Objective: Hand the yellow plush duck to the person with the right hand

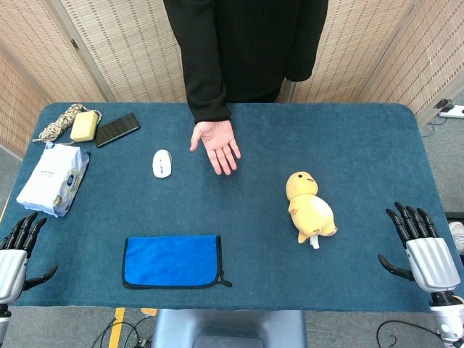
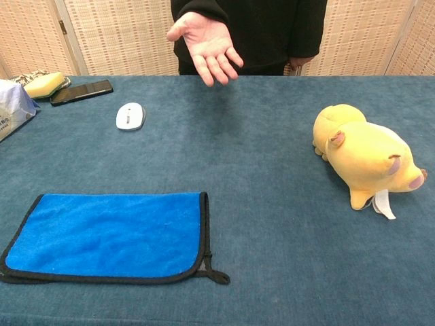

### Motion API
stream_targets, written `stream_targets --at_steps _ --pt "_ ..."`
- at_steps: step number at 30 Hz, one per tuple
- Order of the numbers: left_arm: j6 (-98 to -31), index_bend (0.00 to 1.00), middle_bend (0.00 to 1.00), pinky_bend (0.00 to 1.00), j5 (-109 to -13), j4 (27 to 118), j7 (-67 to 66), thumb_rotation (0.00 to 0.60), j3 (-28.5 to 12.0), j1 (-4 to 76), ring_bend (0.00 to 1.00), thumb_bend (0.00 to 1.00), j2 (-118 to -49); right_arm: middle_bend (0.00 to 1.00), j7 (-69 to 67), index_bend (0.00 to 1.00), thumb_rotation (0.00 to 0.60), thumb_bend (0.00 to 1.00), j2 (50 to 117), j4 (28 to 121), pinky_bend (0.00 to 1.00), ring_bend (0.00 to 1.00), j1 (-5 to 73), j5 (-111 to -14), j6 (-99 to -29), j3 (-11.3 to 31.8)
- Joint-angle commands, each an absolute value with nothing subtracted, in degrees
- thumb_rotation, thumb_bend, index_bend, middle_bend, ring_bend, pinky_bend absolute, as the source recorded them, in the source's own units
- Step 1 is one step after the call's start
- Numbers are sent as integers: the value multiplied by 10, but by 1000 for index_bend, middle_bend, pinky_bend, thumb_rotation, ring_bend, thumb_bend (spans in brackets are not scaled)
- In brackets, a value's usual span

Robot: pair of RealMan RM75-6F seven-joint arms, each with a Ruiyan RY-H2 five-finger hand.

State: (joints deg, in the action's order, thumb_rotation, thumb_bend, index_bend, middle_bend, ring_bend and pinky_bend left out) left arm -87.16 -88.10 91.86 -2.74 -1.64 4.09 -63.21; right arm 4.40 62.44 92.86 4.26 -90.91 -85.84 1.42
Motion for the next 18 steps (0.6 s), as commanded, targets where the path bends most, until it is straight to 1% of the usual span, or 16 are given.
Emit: stream_targets --at_steps 1,6,10,12,18 --pt "-868 0 50 260 -877 920 -26 600 -17 42 56 240 -631 0 45 0 600 181 625 928 0 0 43 -908 -857 14" --pt "-865 0 50 260 -882 920 -22 600 -18 47 56 240 -632 0 44 0 600 181 626 925 0 0 46 -903 -844 12" --pt "-860 0 50 260 -890 921 -15 600 -17 53 56 240 -632 0 3 0 600 181 620 921 0 0 57 -910 -826 8" --pt "-857 0 50 260 -889 921 -11 600 -17 54 56 240 -631 0 -30 0 600 181 616 915 0 0 76 -911 -799 11" --pt "-859 0 50 260 -899 923 -5 600 -14 56 56 240 -628 0 -55 0 600 175 628 910 0 0 159 -877 -674 38"
